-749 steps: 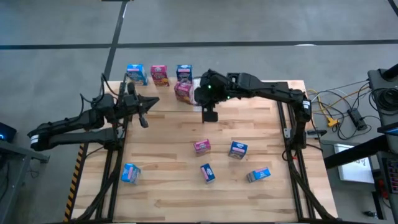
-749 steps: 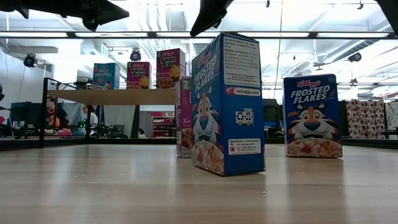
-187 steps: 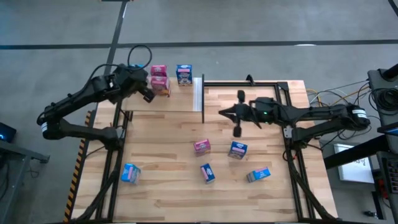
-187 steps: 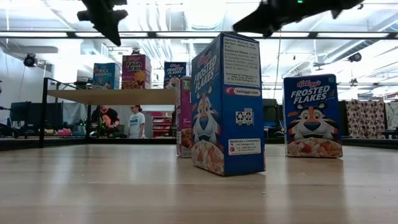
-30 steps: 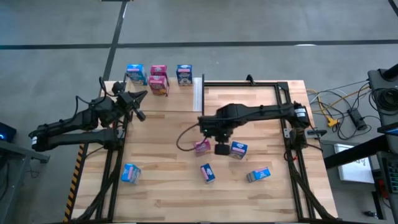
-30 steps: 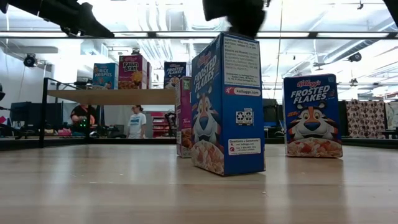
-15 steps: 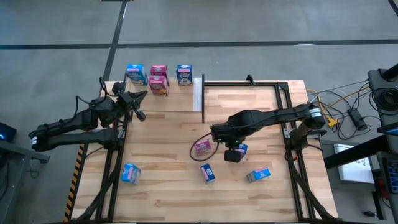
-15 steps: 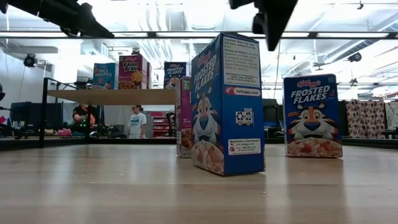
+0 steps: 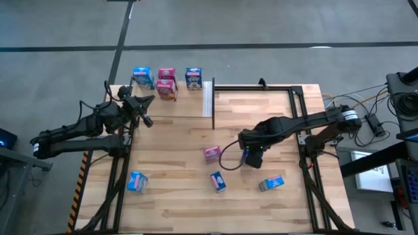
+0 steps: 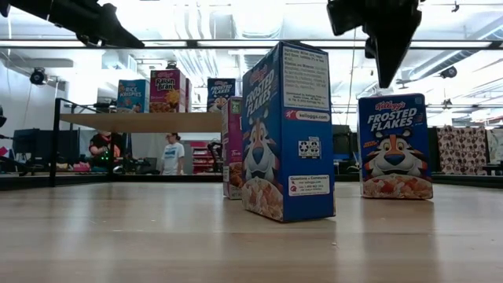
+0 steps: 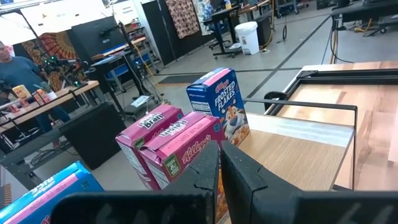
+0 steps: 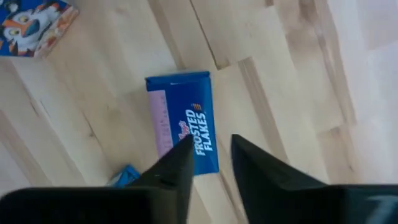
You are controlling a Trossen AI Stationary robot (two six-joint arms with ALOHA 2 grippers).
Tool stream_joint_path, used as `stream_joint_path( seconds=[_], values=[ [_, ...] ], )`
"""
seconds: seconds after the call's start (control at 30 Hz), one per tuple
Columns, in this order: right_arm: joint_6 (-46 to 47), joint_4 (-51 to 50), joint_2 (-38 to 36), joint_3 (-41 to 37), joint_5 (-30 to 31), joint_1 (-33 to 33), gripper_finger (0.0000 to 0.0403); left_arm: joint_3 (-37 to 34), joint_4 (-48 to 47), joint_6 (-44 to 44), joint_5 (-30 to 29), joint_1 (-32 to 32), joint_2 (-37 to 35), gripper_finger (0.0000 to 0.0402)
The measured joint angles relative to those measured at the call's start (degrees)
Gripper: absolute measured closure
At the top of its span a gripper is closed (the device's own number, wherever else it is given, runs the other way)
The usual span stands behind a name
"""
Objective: Stack cereal on shelf
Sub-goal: Put the top blue cereal box on the shelf
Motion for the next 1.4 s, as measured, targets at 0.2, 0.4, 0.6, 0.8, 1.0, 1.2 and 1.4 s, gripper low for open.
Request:
stream_joint_path(
  seconds=[0.2,0.4,0.6,0.8,1.0,1.2,1.4],
  values=[
    [-0.3,4.4,-0.9,-3.8,0.0,1.6,0.0199,0.0,0.1,0.0,0.0,0.0,0.0,0.0401],
    [-3.4,6.1,-0.7,-4.2,0.0,3.7,0.0124,0.0,0.1,0.0,0.0,0.0,0.0,0.0401],
    [-3.4,6.1,-0.2,-4.2,2.1,3.8,0.0102,0.0,0.1,0.0,0.0,0.0,0.0,0.0401],
    [-4.3,6.6,2.2,-4.2,2.4,3.8,0.0114,0.0,0.1,0.0,0.0,0.0,0.0,0.0401],
    [-4.9,6.6,4.1,-4.3,2.4,3.8,0.0128,0.0,0.1,0.0,0.0,0.0,0.0,0.0401],
    [-4.6,6.6,4.6,-4.3,2.4,3.8,0.0129,0.0,0.1,0.0,0.0,0.0,0.0,0.0401],
    [-4.4,6.6,4.7,-4.3,2.4,3.8,0.0144,0.0,0.1,0.0,0.0,0.0,0.0,0.0401]
  ],
)
